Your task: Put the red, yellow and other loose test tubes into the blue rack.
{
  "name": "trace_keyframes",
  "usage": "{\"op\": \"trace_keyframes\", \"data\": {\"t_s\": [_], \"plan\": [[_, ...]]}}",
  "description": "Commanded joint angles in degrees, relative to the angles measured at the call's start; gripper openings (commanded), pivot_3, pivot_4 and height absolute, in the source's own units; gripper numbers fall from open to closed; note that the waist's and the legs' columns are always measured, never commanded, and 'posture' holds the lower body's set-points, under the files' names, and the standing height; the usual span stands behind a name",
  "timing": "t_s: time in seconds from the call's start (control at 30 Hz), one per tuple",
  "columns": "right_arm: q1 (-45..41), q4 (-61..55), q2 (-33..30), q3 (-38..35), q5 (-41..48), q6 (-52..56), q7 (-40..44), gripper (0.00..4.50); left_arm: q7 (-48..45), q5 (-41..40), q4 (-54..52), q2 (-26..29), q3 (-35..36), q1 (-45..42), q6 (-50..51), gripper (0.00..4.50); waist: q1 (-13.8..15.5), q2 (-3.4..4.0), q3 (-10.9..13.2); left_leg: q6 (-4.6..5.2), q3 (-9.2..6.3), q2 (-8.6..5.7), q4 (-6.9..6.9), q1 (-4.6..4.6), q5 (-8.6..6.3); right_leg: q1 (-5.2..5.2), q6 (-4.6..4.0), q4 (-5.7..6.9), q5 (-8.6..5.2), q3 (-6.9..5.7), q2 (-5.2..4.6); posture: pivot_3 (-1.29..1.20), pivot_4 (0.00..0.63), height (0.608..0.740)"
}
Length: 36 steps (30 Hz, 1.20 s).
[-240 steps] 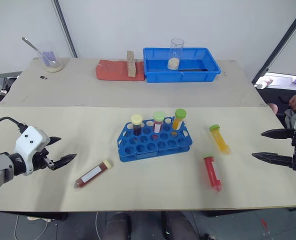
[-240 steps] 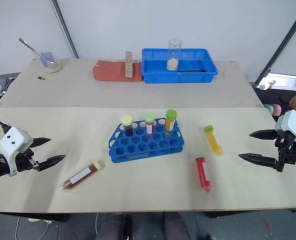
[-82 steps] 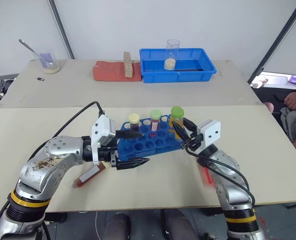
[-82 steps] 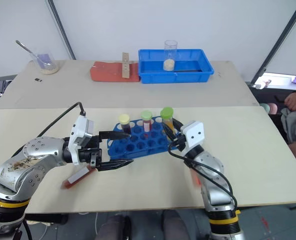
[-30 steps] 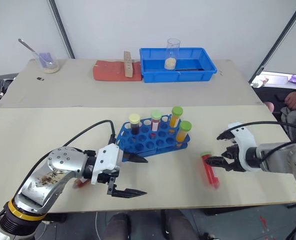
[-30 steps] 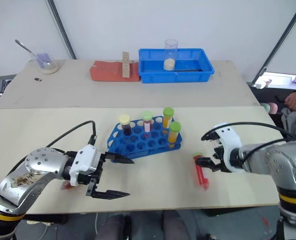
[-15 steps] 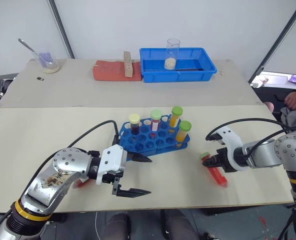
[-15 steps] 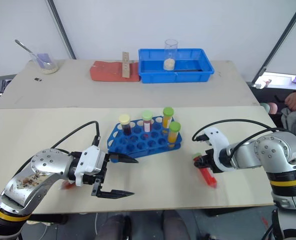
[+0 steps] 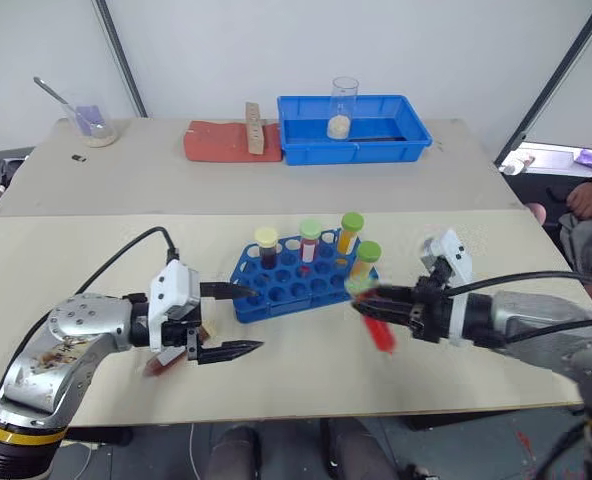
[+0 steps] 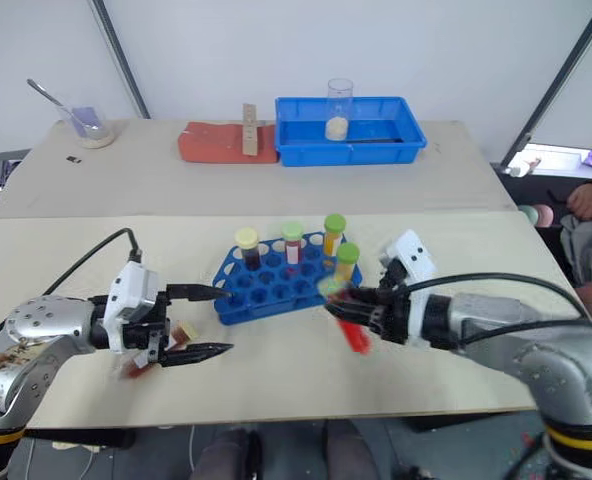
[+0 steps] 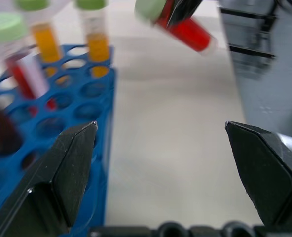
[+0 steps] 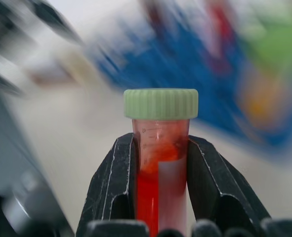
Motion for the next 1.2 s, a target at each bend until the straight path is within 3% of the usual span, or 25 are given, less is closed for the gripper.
{"op": "trace_keyframes", "data": {"t_s": [0.03, 0.23, 0.5, 0.87, 1.2], "plan": [[-0.9, -0.1, 7.4, 4.2, -11.1, -13.4, 0.0, 1.01, 0.7, -1.2, -0.5, 0.1, 2.7, 0.3, -0.8, 4.50, 0.2, -0.01, 0.0, -0.01, -0.02, 0.00, 0.03, 0.00, 0.00, 0.02, -0.02, 0.00, -0.01, -0.02, 0.00, 0.00, 0.150, 0.740], [-1.6, 7.2, 20.3, 13.1, -28.5, -30.5, -0.8, 1.01, 0.3, -2.2, -1.6, 0.3, 2.8, 0.3, -0.5, 4.50, 0.1, -0.01, 0.0, -0.01, 0.09, -0.04, -0.02, -0.07, 0.00, -0.06, -0.12, 0.00, -0.03, -0.01, -0.09, 0.00, 0.150, 0.740], [0.6, 13.3, 26.9, 17.6, -40.6, -41.8, -1.3, 1.00, 0.3, -3.2, -3.2, 0.2, 0.9, -1.6, 0.9, 4.50, 0.1, -0.01, 0.0, -0.01, 0.08, -0.05, -0.04, -0.04, 0.00, -0.04, -0.16, 0.06, -0.01, -0.03, -0.09, 0.00, 0.150, 0.740], [3.4, 19.0, 31.1, 18.6, -49.0, -50.5, -2.4, 1.00, 0.1, -3.4, -2.5, 0.8, 0.0, -3.6, 1.5, 4.50, -0.1, -0.01, 0.0, -0.04, 0.09, -0.03, -0.06, 0.10, 0.02, -0.03, -0.29, 0.21, -0.07, -0.03, -0.07, 0.00, 0.150, 0.740], [4.0, 22.0, 34.7, 18.8, -51.1, -53.4, -2.6, 1.00, 0.0, -3.5, -2.7, 0.9, 0.3, -2.4, 1.2, 4.50, -0.1, -0.01, 0.0, -0.04, 0.08, -0.03, -0.05, 0.10, 0.02, -0.02, -0.29, 0.22, -0.06, -0.03, -0.07, 0.00, 0.150, 0.740]]}}
